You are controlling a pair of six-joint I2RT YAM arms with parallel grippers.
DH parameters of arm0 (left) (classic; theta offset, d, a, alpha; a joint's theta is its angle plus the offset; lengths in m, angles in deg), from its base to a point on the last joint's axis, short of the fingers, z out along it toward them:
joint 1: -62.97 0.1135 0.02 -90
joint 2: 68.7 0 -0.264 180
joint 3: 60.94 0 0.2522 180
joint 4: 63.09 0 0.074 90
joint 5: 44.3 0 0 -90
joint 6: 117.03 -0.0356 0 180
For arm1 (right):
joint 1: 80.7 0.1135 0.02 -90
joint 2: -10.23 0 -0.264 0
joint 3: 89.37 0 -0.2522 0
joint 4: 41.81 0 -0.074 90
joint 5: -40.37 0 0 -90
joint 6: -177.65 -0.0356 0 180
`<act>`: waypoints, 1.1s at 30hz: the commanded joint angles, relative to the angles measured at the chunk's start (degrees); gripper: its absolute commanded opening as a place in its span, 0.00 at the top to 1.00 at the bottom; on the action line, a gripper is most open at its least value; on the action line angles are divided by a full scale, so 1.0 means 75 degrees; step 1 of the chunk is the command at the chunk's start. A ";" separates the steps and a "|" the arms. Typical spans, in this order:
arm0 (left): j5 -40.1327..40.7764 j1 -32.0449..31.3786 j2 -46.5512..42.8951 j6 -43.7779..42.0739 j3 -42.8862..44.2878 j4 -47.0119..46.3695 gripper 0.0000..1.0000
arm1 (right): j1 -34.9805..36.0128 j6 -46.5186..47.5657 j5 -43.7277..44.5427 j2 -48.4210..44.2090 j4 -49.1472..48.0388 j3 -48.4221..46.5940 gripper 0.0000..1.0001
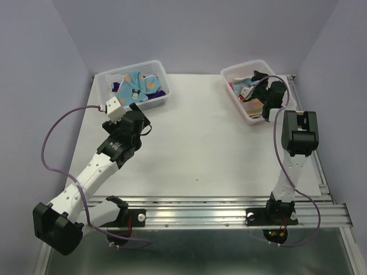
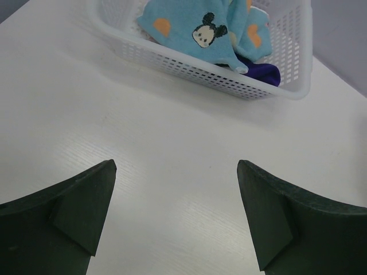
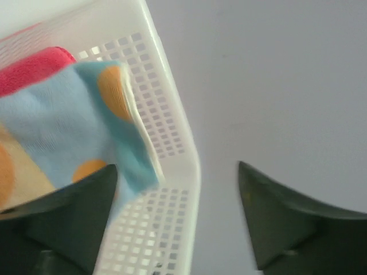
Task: Fold and stack the towels
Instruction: Neatly place the folded towel into the bin, then grab crumpled towel
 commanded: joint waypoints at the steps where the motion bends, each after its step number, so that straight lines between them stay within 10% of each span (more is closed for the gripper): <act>1: 0.0140 0.0039 -0.0262 -0.0126 0.0193 -0.0189 0.01 | 0.0013 -0.0328 -0.0029 -0.0178 -0.1027 -0.0043 0.00; 12: -0.0141 0.0075 -0.0379 -0.0243 0.0310 -0.0342 0.01 | 0.0200 -0.4844 0.0264 -0.1921 -0.2387 0.0964 0.00; 18: -0.0725 0.0402 -0.0052 -0.0500 0.0638 -0.0540 0.01 | 0.2014 -0.6391 0.2652 -0.2604 0.3393 -0.1139 0.00; 27: -0.2999 0.1843 0.1693 -0.1776 0.1607 -0.1688 0.01 | 0.2274 -1.4054 0.3285 -0.4185 0.2219 0.0891 0.00; 33: -0.3551 0.2149 0.3708 -0.2223 0.3226 -0.1187 0.01 | 0.2978 -1.5093 0.4506 -0.5146 0.3927 0.2463 0.00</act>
